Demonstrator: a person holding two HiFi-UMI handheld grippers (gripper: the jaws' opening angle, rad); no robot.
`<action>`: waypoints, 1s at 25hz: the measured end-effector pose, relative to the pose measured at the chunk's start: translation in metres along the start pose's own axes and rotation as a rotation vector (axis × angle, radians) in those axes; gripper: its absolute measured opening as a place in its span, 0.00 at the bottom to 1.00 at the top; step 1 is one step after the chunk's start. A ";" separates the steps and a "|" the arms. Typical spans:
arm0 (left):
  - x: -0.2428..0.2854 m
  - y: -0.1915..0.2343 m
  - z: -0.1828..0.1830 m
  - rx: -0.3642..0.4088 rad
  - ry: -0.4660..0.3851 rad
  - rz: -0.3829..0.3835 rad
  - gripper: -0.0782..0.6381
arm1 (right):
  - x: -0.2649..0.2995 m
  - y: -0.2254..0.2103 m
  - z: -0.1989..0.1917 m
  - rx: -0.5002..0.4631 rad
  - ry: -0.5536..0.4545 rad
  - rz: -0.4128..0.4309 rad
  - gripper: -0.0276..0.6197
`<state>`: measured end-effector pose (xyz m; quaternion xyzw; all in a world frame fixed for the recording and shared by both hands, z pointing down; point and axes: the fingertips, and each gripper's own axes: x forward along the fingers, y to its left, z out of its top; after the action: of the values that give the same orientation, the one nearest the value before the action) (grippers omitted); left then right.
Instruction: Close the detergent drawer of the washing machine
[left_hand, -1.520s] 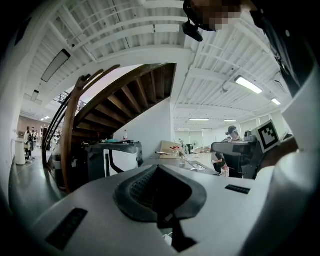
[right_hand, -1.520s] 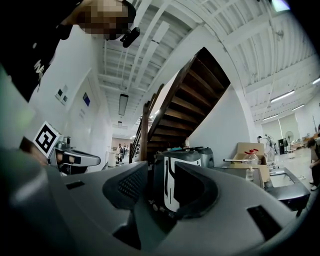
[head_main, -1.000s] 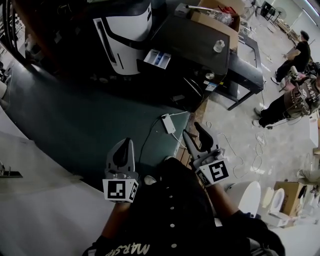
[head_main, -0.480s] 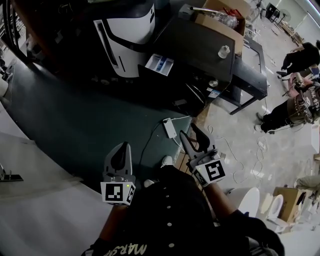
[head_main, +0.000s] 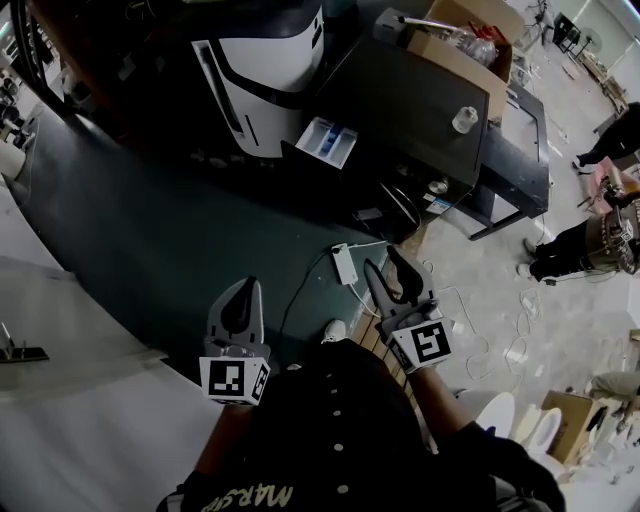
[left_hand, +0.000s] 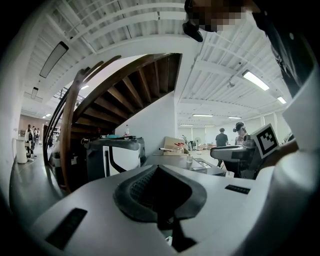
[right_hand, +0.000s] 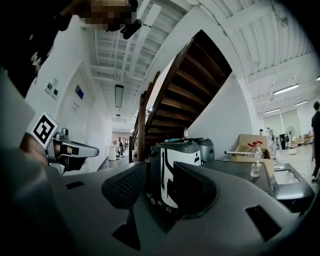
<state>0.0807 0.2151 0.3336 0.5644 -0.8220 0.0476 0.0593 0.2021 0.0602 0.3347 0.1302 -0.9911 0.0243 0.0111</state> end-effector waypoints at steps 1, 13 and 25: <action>0.005 0.000 0.001 -0.003 0.000 0.007 0.11 | 0.003 -0.005 0.000 0.007 -0.002 0.003 0.32; 0.027 -0.001 -0.007 -0.004 0.042 0.059 0.11 | 0.018 -0.035 -0.028 0.027 0.054 0.037 0.32; 0.053 0.024 0.001 0.004 0.026 0.012 0.11 | 0.049 -0.035 -0.006 0.040 0.009 -0.024 0.32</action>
<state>0.0397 0.1747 0.3402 0.5590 -0.8244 0.0568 0.0683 0.1641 0.0142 0.3439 0.1423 -0.9887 0.0447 0.0134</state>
